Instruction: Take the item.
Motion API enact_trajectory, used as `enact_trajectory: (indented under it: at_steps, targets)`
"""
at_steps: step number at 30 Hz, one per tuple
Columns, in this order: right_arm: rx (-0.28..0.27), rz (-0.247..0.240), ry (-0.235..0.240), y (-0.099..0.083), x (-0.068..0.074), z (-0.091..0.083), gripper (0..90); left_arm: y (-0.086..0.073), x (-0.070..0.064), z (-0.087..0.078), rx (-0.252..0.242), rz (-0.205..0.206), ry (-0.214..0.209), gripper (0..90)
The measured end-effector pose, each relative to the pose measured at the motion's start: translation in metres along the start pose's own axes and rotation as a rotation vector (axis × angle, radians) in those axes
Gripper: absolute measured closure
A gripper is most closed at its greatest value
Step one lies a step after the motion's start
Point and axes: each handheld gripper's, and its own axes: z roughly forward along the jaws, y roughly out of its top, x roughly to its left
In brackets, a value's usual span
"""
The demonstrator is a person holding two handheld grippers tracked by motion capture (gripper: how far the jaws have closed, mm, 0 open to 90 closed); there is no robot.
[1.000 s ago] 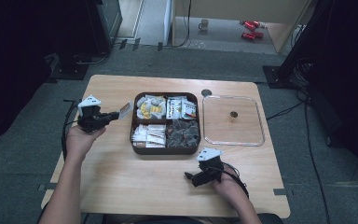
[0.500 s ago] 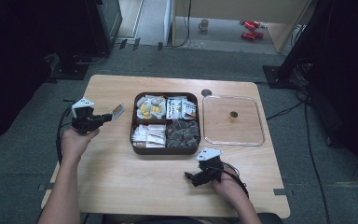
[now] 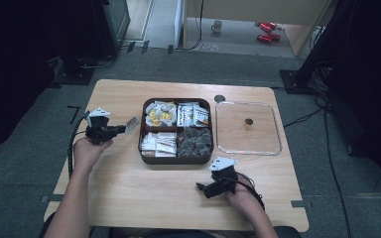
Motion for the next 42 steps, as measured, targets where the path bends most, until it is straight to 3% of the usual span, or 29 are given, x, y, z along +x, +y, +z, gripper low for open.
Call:
enact_trajectory:
  at_steps: [7, 20, 24, 30, 42]
  targets:
    - [-0.001, 0.000, 0.000, 0.000, 0.000, 0.000, 0.0, -0.003, -0.001, 0.011, 0.043, 0.011, -0.003, 90.0]
    - [-0.001, 0.001, 0.000, 0.000, 0.000, 0.000, 0.0, -0.011, 0.011, 0.018, 0.058, -0.029, 0.008, 90.0]
    - [-0.001, 0.001, 0.000, 0.000, 0.000, 0.000, 0.0, -0.013, 0.017, 0.019, 0.063, -0.040, 0.031, 89.9]
    - [-0.001, 0.001, 0.000, 0.000, 0.000, 0.000, 0.0, -0.016, 0.021, 0.022, 0.079, -0.038, 0.066, 84.7]
    - [-0.001, 0.000, 0.000, 0.000, 0.000, 0.000, 0.0, -0.018, 0.026, 0.022, 0.072, -0.081, 0.066, 75.9]
